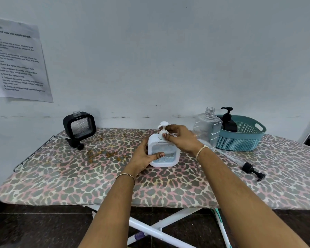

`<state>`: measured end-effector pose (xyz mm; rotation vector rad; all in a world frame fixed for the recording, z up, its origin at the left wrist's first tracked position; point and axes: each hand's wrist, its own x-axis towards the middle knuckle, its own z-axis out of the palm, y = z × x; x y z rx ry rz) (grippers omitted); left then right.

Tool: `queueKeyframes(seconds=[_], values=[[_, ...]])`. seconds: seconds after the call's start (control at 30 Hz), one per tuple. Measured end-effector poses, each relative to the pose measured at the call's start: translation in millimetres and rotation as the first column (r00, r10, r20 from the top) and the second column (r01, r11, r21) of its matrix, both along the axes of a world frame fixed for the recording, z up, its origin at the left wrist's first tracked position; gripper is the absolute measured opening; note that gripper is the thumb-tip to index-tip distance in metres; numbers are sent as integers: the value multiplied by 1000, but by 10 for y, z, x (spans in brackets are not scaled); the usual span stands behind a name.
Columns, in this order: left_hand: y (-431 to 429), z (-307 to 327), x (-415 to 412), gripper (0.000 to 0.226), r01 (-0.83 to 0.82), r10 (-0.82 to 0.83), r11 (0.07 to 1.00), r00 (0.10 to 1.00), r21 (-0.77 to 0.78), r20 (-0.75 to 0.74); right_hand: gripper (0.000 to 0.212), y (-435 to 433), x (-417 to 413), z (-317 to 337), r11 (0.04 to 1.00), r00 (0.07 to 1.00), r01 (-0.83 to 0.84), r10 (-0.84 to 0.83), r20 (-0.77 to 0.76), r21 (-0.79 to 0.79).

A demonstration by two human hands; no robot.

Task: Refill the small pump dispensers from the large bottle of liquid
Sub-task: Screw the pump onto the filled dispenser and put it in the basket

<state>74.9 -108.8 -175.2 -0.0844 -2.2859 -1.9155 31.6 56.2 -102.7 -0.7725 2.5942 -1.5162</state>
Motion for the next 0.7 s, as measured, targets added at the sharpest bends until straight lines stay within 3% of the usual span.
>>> queueKeyframes(seconds=[0.2,0.43,0.7], values=[[1,6,-1,69,-9,9,1000,1000,13,4,39,-78,-69,-138,988,979,150,-146,-142,18],[18,5,8,68,-62,59,996,997,-63,-49,30,-153,54,-120,908,840,393,-290,-459,145],[25,-28,4,69,-119,110,985,991,-128,-78,25,-190,130,-164,884,791,445,-314,-525,143]])
